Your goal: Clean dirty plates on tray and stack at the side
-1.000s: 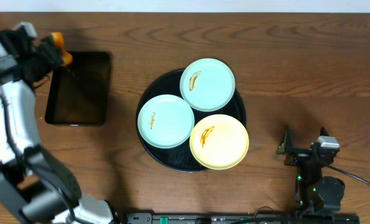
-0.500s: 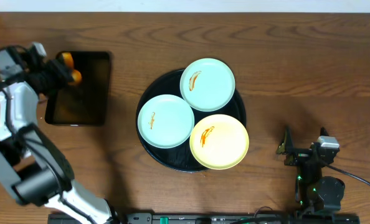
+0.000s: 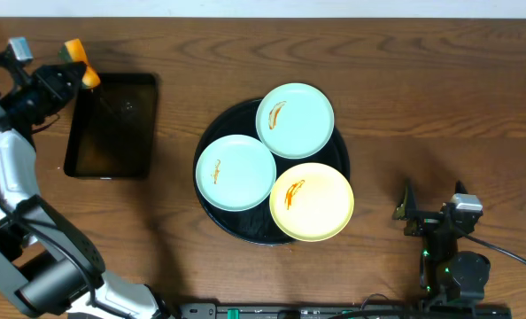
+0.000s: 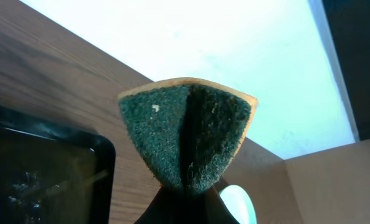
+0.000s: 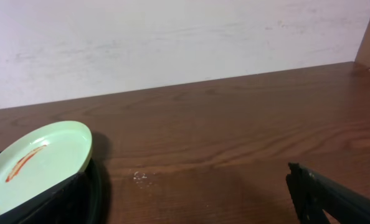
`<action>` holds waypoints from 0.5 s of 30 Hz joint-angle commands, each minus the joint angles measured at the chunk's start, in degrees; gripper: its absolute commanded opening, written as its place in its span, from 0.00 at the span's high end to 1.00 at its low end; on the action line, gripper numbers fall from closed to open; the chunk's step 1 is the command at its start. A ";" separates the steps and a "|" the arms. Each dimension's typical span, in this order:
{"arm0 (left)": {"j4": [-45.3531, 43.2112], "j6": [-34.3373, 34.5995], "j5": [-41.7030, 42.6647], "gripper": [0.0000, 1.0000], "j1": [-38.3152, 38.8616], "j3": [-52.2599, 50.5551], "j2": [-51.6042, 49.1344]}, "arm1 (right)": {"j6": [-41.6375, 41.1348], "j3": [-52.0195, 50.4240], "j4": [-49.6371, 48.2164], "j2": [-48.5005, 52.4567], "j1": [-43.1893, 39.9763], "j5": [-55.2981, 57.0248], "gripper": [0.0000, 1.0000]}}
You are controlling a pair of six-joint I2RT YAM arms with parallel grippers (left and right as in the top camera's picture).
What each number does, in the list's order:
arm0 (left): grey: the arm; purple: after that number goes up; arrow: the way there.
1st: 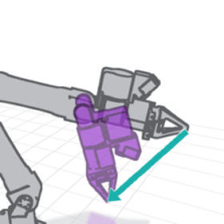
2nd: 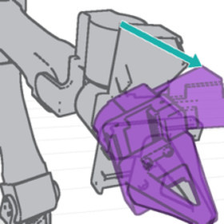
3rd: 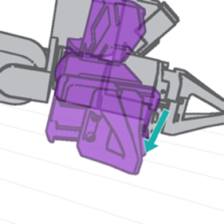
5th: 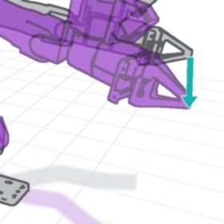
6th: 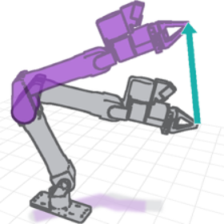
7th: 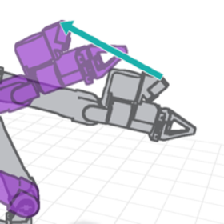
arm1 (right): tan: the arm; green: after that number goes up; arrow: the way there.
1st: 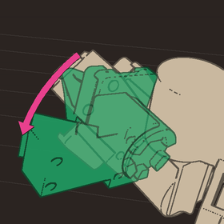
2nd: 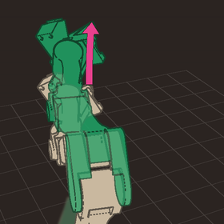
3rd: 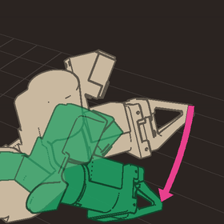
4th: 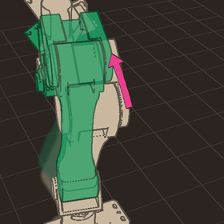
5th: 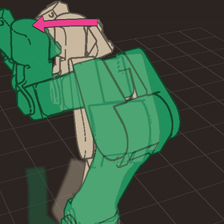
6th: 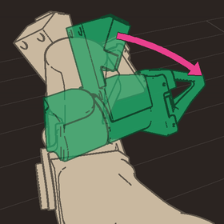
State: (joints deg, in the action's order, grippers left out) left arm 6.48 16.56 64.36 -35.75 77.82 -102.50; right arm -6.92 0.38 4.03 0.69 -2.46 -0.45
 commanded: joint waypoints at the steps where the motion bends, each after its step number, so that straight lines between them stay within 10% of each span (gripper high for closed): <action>1: 3.87 -3.45 -2.27 0.92 -0.11 0.68 -0.48 | 0.76 -0.07 0.24 -0.28 -0.24 -0.04 0.01; 4: 10.10 -5.97 -17.86 0.93 0.85 -2.56 -3.06 | 0.76 -0.07 0.24 -0.28 -0.24 -0.04 0.01; 15: -10.91 30.71 5.68 0.93 -0.48 -3.17 -3.54 | 0.76 -0.07 0.24 -0.28 -0.24 -0.04 0.01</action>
State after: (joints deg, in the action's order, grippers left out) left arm 0.78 30.48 59.42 -35.59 73.28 -108.86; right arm -6.92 0.38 4.03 0.69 -2.46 -0.45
